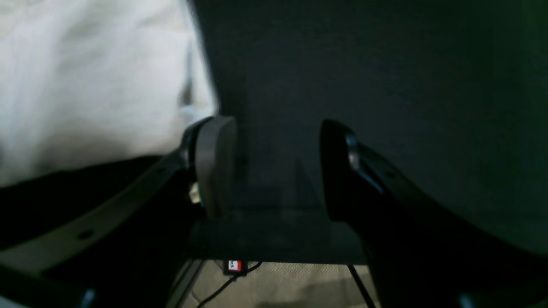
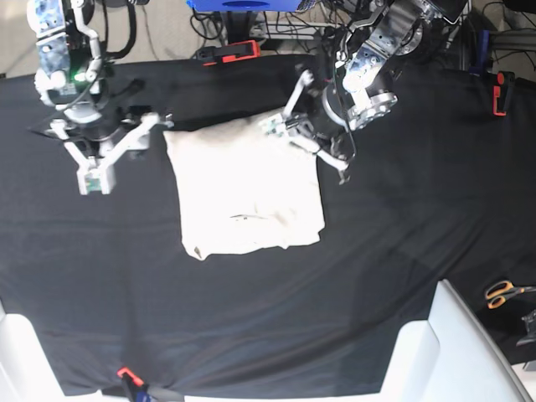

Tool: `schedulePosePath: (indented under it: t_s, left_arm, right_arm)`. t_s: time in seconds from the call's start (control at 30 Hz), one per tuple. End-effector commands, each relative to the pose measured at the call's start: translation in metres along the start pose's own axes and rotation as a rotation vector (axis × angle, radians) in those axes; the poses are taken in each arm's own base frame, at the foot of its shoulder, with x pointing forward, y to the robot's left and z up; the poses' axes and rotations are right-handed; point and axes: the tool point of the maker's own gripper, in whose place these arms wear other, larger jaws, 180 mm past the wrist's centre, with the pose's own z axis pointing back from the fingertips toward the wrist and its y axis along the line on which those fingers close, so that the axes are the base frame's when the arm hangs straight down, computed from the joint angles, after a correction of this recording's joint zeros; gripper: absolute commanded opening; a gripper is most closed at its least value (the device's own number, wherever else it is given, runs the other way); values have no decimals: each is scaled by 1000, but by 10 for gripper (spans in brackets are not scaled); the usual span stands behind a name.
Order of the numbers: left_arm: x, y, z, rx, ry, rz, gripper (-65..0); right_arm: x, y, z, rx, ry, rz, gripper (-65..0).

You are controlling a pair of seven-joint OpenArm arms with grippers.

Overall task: Fold the T-shirt properly
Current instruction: 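Release the left gripper and lift it from the folded shirt, then grasp the folded shirt's edge with both grippers and straighten it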

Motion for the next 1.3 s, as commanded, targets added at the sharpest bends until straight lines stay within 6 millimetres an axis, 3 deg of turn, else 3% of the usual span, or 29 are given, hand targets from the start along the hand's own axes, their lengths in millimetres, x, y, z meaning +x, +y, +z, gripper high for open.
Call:
schedulePosePath:
  t_s: [0.0, 0.17, 0.33, 0.43, 0.57, 0.6, 0.8, 0.87, 1.1, 1.27]
  left_arm:
    - [0, 12, 3, 35, -2, 1, -650]
    - [-8, 17, -3, 42, 16, 47, -650]
    - [-17, 52, -24, 93, 58, 102, -650]
    - [-19, 73, -35, 109, 76, 112, -650]
    - [-14, 97, -48, 127, 84, 119, -650]
    - [-10, 102, -51, 131, 80, 123, -650]
    - [-4, 125, -63, 142, 87, 127, -650]
    - [4, 123, -72, 127, 60, 136, -650]
    - [0, 111, -94, 87, 27, 189, -650]
    - [0, 129, -101, 149, 6, 216, -650]
  right_arm:
    - [19, 6, 3, 17, -61, 20, -351]
    - [33, 46, 2, 119, -94, 140, -351]
    - [47, 78, -4, 187, -118, 203, -356]
    - [44, 85, -13, 195, -98, 208, -426]
    - [26, 79, -31, 172, -30, 196, -576]
    - [23, 78, -34, 167, -25, 196, -588]
    - [-1, 72, -48, 150, -5, 191, -596]
    - [-9, 69, -53, 141, 13, 193, -605]
    - [-30, 63, -55, 133, 51, 195, -620]
    - [-35, 64, -53, 135, 61, 194, -620]
